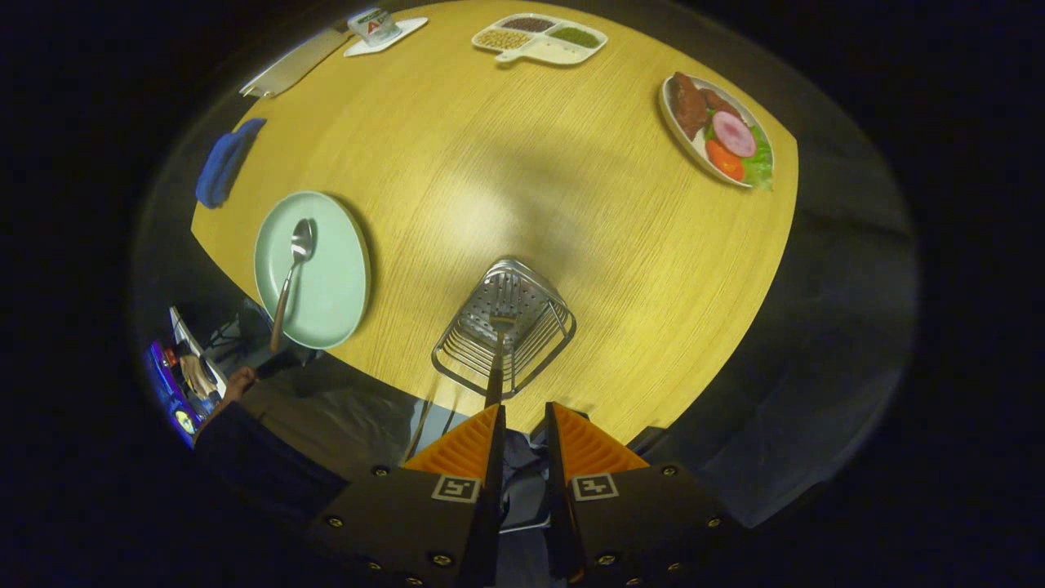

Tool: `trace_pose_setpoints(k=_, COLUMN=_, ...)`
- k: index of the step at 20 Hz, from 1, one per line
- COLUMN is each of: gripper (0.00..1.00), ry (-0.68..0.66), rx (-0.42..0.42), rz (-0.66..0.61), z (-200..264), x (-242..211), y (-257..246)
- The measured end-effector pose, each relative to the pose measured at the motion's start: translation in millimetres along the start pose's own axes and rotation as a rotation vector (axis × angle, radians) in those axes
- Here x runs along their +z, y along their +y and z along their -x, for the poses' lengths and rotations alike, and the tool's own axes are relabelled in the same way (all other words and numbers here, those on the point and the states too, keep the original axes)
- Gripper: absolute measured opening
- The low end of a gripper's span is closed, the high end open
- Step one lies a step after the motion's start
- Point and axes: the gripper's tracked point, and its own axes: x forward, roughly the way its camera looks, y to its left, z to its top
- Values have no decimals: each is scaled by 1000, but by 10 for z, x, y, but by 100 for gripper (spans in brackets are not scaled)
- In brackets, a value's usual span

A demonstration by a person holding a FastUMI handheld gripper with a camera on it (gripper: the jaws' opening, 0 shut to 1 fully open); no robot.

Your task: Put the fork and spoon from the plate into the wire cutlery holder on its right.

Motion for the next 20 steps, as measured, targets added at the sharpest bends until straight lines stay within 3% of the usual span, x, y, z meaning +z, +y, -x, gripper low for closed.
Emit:
trace_pose_setpoints(k=4, gripper=26, ry=-237, rx=27, rz=-103, z=315, x=-56, y=215)
trace_pose_setpoints(k=10, gripper=27, ry=-442, rx=91, rz=-189, z=428, x=-283, y=884)
trace_pose_setpoints(k=16, gripper=27, ry=-476, rx=199, rz=-225, z=165, x=-388, y=1737)
trace_pose_setpoints(k=20, gripper=26, ry=-448, rx=241, rz=-184, z=-25, x=-316, y=2139)
